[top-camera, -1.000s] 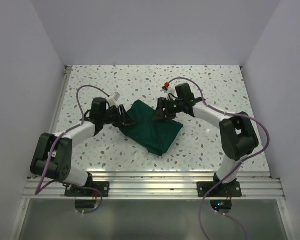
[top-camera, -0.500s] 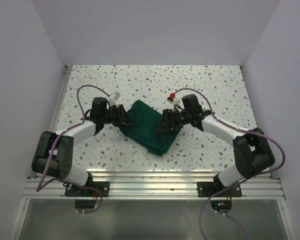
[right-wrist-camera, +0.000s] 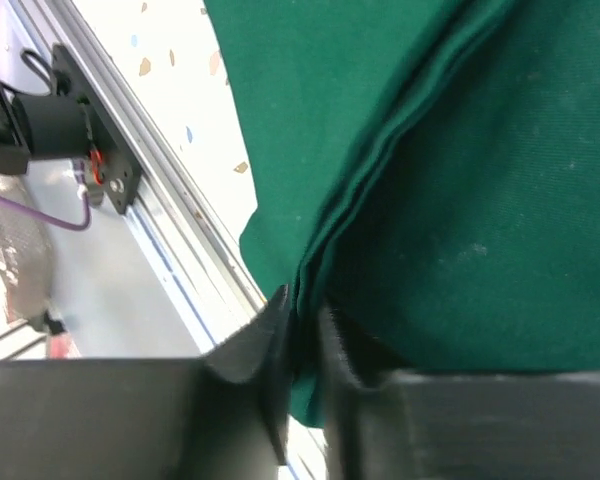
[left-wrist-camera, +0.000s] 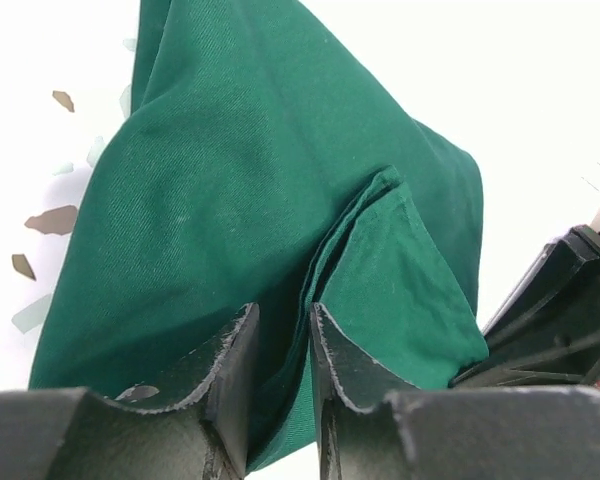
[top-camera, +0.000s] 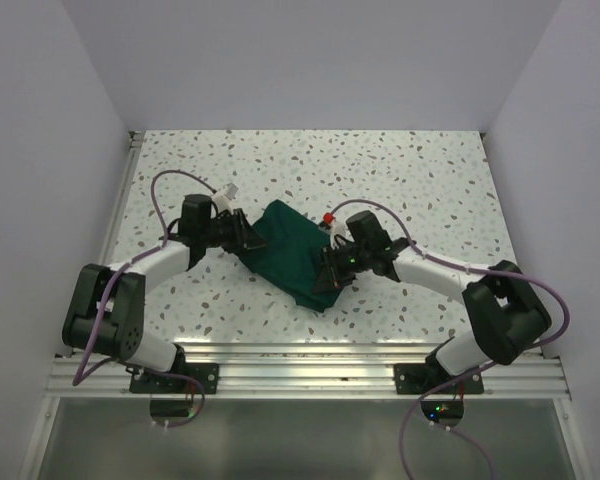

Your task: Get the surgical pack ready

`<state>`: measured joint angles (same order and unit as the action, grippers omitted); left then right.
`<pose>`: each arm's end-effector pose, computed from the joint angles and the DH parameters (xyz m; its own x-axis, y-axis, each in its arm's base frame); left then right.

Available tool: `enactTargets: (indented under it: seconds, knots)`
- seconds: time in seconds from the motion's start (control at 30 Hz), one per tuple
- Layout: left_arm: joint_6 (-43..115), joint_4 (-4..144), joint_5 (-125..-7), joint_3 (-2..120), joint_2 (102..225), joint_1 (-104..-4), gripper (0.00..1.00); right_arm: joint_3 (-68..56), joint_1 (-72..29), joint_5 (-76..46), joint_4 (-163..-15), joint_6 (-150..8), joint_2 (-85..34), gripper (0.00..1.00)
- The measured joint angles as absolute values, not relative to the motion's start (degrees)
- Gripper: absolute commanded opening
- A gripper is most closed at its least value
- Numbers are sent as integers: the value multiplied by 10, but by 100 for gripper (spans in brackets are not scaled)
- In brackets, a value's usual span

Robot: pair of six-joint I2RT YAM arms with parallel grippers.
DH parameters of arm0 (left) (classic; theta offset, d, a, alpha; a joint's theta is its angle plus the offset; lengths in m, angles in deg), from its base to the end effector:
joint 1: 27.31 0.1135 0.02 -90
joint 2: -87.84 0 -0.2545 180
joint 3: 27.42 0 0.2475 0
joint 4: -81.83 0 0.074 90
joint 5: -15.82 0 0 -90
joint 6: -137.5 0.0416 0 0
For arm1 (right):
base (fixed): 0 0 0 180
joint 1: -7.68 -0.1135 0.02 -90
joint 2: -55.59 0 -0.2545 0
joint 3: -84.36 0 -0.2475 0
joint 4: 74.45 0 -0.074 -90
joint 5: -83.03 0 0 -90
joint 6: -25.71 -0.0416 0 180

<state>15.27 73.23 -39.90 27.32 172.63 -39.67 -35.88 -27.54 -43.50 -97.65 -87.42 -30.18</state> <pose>0.2839 -0.0862 0.1753 -0.8396 -0.2672 -0.4730 0.1877 0.6744 -0.7141 0.2258 0.1897 0.1774 -0.8756 -0.2318 -0.4237 -0.4753 0.5690 0.6711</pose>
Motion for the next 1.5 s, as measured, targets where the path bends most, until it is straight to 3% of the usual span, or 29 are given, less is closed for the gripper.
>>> enactTargets:
  seconds: [0.6,0.83,0.93,1.0,1.13,1.23,1.27,1.4,1.5]
  knots:
    - [186,591,-446,339,1693,-393,18,-398,-276,-499,-937,-970,-284,0]
    - [197,537,-493,347,1673,-393,42,-409,-280,-494,-933,-975,-310,0]
    - [196,514,-533,347,1630,-393,45,-409,-285,-486,-933,-975,-313,0]
    - [197,504,-557,347,1596,-393,45,-409,-291,-481,-934,-975,-313,0]
    - [193,502,-578,325,1534,-391,28,-409,-311,-469,-933,-976,-314,0]
    - [184,509,-577,273,1499,-390,20,-402,-336,-463,-932,-978,-324,12]
    - [180,508,-576,256,1493,-390,18,-399,-342,-461,-932,-980,-328,24]
    - [166,505,-566,204,1489,-390,12,-378,-356,-446,-959,-973,-326,45]
    - [150,515,-549,170,1481,-390,6,-343,-359,-416,-1013,-953,-315,52]
